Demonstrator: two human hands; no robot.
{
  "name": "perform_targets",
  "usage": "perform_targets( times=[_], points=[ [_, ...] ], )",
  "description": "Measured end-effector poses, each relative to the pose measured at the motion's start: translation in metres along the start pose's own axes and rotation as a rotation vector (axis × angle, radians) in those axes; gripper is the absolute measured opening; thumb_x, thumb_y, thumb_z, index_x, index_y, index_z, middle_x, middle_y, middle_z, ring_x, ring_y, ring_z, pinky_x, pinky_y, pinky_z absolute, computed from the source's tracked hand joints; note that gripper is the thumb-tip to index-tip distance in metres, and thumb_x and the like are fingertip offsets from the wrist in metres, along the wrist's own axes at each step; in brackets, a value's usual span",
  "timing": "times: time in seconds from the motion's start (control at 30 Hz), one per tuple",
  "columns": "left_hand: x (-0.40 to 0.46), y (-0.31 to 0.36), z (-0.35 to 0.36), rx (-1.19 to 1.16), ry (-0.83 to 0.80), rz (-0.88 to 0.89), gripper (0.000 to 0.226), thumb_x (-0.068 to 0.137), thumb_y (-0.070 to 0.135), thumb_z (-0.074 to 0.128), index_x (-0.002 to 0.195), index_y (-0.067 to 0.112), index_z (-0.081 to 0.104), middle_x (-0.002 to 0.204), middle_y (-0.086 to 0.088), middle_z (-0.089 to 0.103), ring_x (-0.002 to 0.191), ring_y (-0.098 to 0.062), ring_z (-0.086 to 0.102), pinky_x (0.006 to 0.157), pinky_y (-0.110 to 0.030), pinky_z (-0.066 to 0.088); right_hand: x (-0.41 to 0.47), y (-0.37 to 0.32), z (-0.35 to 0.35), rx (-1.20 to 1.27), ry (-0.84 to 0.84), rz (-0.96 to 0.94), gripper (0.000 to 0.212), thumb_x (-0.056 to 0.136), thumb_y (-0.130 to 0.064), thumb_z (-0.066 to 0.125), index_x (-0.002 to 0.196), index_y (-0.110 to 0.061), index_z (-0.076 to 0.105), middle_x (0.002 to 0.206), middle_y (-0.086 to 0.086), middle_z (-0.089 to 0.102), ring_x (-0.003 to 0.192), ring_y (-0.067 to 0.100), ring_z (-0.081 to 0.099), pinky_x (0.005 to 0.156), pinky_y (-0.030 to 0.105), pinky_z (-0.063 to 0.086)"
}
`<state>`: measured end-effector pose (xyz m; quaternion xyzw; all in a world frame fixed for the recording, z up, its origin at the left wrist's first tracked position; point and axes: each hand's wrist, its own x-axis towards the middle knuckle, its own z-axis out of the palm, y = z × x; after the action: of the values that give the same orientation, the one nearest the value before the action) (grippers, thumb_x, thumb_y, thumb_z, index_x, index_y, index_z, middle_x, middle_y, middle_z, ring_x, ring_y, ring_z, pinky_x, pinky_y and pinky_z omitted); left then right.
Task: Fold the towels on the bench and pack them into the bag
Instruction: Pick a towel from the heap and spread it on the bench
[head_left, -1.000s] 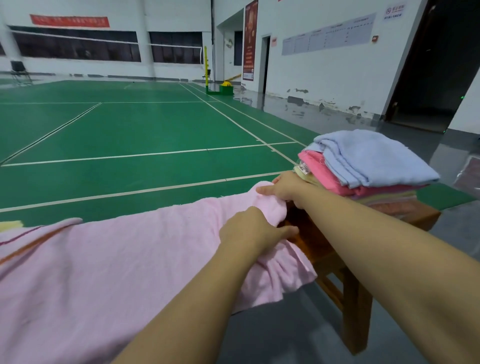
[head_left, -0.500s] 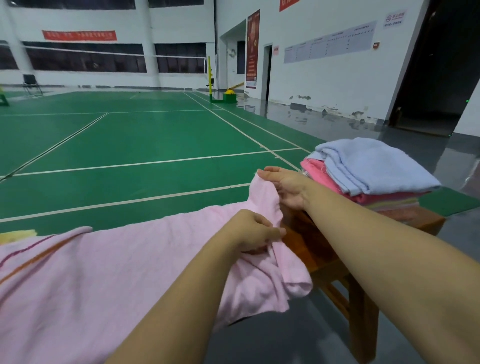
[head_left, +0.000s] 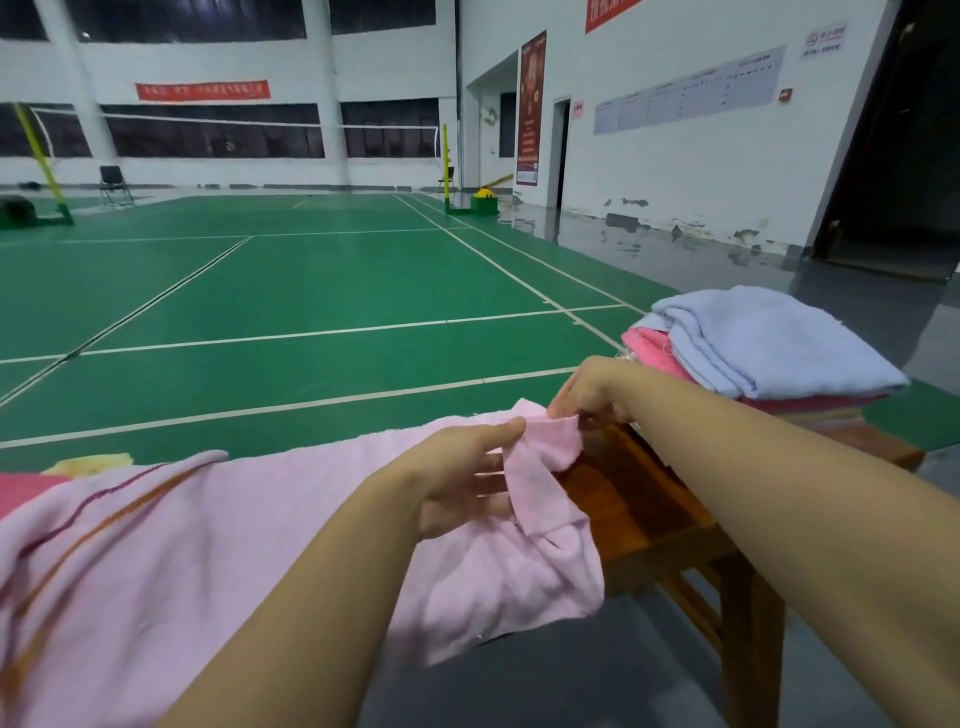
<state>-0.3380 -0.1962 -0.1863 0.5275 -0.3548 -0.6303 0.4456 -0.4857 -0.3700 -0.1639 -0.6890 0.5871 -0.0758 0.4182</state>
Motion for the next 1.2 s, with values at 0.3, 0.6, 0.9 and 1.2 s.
perform_targets(
  times=[0.3,0.6,0.9,1.2],
  points=[
    [0.004,-0.008,-0.017,-0.105,0.155,0.021,0.041,0.103,0.038,0.056,0.124,0.004,0.066,0.112,-0.011,0.075,0.107,-0.027,0.071,0.089,-0.041,0.059,-0.006,0.002,0.007,0.121,0.078,-0.181,0.024,0.090,0.011,0.064,0.076,-0.007,0.068,0.081,0.015,0.060,0.070,0.024,0.052,0.059,0.033,0.050],
    [-0.001,-0.011,-0.048,0.051,0.134,0.029,0.075,0.081,0.078,0.061,0.123,0.017,0.070,0.115,-0.009,0.075,0.110,-0.030,0.071,0.105,-0.052,0.050,-0.012,-0.020,0.016,0.635,-0.008,-0.318,0.021,0.089,0.002,0.070,0.103,-0.012,0.076,0.095,0.005,0.075,0.090,0.020,0.063,0.078,0.033,0.048],
    [-0.017,-0.006,-0.042,-0.005,0.014,-0.004,0.078,0.072,0.063,0.080,0.128,0.011,0.067,0.120,-0.015,0.072,0.120,-0.033,0.065,0.108,-0.050,0.048,-0.013,-0.048,0.038,0.906,0.132,-0.334,0.051,0.079,-0.005,0.083,0.125,-0.010,0.063,0.102,0.009,0.074,0.076,0.015,0.068,0.058,0.027,0.052],
    [0.013,-0.007,0.043,-0.299,-0.059,0.021,0.070,0.076,0.067,0.074,0.124,0.017,0.069,0.119,-0.006,0.072,0.120,-0.027,0.058,0.109,-0.043,0.043,-0.013,-0.037,-0.004,0.931,0.427,-0.376,0.081,0.078,-0.003,0.083,0.149,-0.017,0.046,0.144,0.010,0.056,0.107,0.029,0.064,0.077,0.038,0.058]
  ],
)
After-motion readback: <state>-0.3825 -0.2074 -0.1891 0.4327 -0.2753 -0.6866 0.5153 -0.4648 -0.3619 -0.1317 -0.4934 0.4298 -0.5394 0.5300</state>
